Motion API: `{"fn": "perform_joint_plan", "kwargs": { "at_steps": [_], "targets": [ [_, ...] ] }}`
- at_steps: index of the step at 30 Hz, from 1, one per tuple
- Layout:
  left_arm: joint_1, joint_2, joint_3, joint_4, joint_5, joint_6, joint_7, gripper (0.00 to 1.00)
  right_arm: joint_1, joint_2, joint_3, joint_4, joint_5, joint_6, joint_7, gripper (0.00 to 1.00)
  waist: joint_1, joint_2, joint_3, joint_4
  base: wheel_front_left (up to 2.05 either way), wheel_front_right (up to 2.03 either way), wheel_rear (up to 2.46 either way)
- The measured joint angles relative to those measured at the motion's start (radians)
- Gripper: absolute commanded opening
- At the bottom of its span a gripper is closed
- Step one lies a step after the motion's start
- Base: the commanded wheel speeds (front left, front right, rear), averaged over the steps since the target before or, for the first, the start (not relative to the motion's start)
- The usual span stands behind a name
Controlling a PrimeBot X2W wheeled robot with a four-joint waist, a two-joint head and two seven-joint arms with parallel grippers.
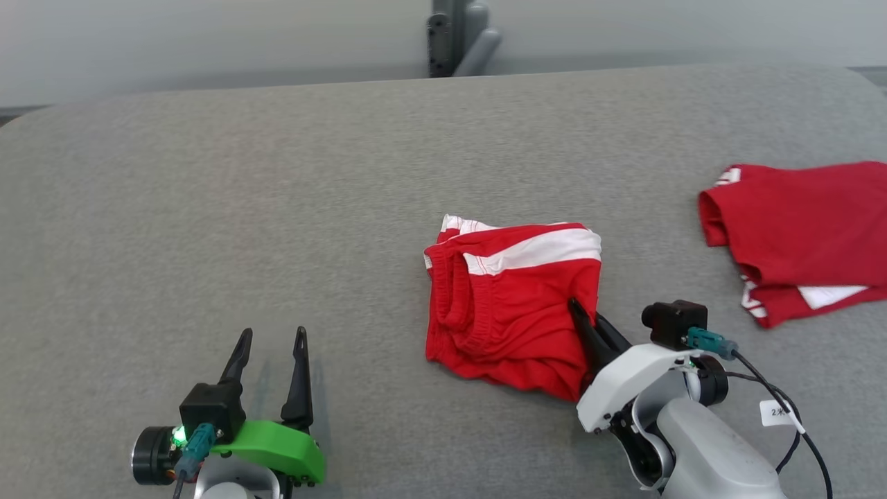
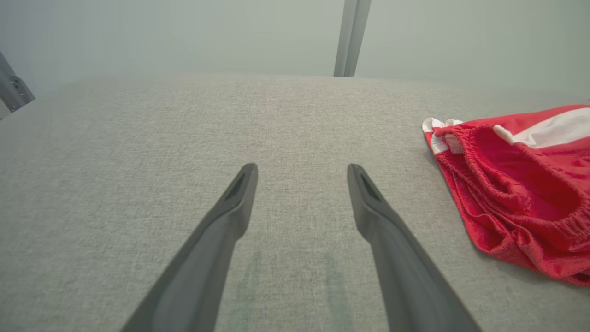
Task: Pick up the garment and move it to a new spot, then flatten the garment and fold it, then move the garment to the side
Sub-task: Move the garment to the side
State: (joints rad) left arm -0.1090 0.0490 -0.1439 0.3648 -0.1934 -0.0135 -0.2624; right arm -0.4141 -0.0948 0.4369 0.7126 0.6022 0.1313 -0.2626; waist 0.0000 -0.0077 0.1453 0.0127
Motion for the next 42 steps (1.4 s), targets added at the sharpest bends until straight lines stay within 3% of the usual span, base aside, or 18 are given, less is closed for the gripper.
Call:
{"fn": "perform_joint_plan", "kwargs": {
  "at_steps": [8,9,16,22,27,33,42],
  "targets": [
    [-0.021,0.000,0.000,0.006,0.020,-0.014,0.000,1.00,0.026,0.012,0.023,-0.032,-0.019,0.000,0.000,0.00,0.0000,0.0000,-0.011,-0.211,0.00,0.00,0.00],
    [-0.021,0.000,0.000,0.006,0.020,-0.014,0.000,1.00,0.026,0.012,0.023,-0.032,-0.019,0.000,0.000,0.00,0.0000,0.0000,-0.011,-0.211,0.00,0.00,0.00],
    [-0.044,-0.001,-0.006,0.008,0.029,-0.030,0.000,1.00,0.035,0.017,0.065,-0.052,-0.029,0.000,0.000,0.00,0.0000,0.0000,-0.009,-0.381,0.00,0.00,0.00],
    [-0.066,-0.002,-0.023,0.012,0.034,-0.036,0.000,1.00,-0.029,-0.011,0.122,-0.048,-0.053,0.000,0.000,0.00,0.0000,0.0000,0.015,-0.462,0.00,0.00,0.00],
    [-0.084,-0.002,-0.034,0.019,0.042,-0.039,0.000,1.00,-0.164,-0.073,0.175,-0.016,-0.072,0.000,0.000,0.00,0.0000,0.0000,0.037,-0.450,0.00,0.00,0.00],
    [-0.092,-0.001,-0.029,0.016,0.055,-0.038,0.000,1.00,-0.336,-0.165,0.193,0.070,-0.077,0.000,0.000,0.00,0.0000,0.0000,0.057,-0.369,0.00,0.00,0.00],
    [-0.101,-0.001,-0.024,0.002,0.071,-0.034,0.000,1.00,-0.476,-0.339,0.057,0.361,-0.124,0.000,0.000,0.00,0.0000,0.0000,0.102,-0.199,0.00,0.00,0.00]
  ]
}}
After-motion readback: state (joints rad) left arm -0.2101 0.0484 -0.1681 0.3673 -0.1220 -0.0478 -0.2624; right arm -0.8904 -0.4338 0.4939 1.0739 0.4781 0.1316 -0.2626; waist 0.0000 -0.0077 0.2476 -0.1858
